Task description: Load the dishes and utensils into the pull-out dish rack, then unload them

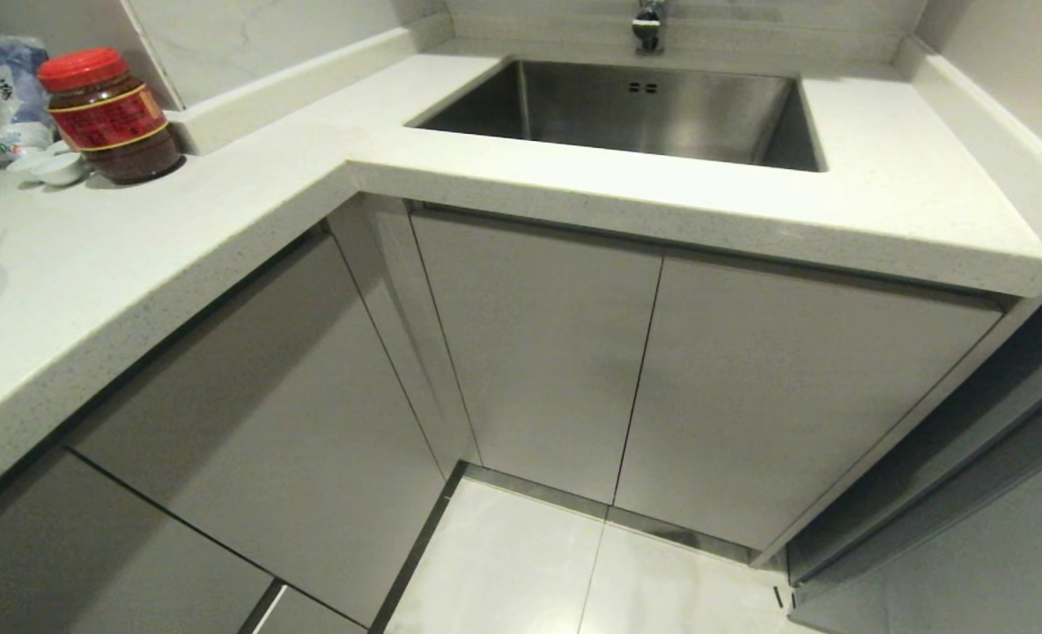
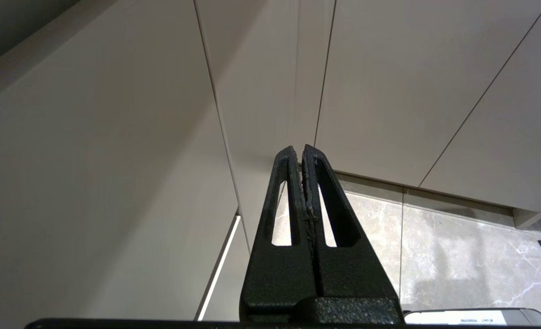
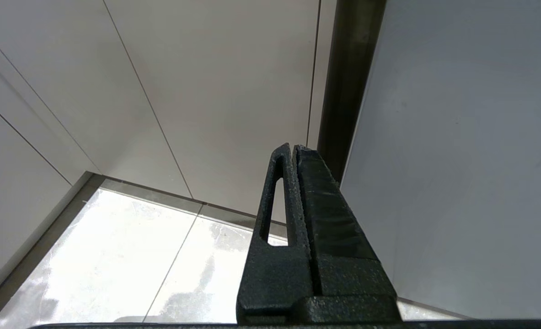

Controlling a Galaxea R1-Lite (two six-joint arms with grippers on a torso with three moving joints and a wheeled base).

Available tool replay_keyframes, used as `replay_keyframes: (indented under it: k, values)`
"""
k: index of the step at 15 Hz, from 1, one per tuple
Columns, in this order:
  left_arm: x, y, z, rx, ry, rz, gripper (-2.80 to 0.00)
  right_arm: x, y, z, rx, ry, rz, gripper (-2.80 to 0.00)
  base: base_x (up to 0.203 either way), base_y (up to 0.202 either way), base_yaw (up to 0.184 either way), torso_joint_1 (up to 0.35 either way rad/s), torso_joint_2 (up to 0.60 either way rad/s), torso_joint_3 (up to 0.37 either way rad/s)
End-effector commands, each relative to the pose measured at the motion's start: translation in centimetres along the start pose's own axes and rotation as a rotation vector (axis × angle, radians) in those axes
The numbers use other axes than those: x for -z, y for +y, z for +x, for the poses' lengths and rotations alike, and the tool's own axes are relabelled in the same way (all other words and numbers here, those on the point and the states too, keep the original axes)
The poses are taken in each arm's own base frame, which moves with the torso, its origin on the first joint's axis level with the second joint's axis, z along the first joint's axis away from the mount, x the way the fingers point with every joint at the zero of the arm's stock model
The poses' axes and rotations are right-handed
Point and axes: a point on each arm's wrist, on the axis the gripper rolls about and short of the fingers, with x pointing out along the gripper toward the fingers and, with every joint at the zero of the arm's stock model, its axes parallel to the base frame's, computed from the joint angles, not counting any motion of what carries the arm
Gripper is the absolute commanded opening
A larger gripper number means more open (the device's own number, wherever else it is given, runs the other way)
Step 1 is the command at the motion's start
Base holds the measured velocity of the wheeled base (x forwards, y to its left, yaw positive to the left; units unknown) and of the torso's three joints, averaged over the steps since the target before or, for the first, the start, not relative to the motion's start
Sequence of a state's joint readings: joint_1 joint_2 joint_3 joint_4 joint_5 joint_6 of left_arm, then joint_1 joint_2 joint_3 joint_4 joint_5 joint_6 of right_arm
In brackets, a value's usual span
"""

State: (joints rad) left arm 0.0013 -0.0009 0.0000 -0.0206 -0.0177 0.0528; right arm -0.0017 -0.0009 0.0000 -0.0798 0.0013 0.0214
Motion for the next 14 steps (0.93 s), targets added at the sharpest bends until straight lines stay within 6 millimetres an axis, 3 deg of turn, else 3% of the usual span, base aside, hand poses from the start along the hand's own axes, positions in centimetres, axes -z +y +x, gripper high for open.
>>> replay_keyframes:
  k: [1, 6, 14]
  values:
    - [0.33, -0.02, 0.1, 0.001, 0.014, 0.002, -2.8, 0.72, -0.02, 0.15, 0.0, 0.024, 0.0, -2.8, 0.0, 0.0, 0.0, 0.0, 0.0, 0.0]
    - [0.33, -0.02, 0.1, 0.001, 0.014, 0.007, -2.8, 0.74, -0.02, 0.15, 0.0, 0.025, 0.0, -2.8, 0.0, 0.0, 0.0, 0.001, 0.0, 0.018]
    - [0.34, -0.07, 0.1, 0.024, 0.014, 0.027, -2.8, 0.74, -0.02, 0.14, 0.0, 0.025, 0.0, -2.8, 0.0, 0.0, 0.0, 0.002, 0.0, 0.187]
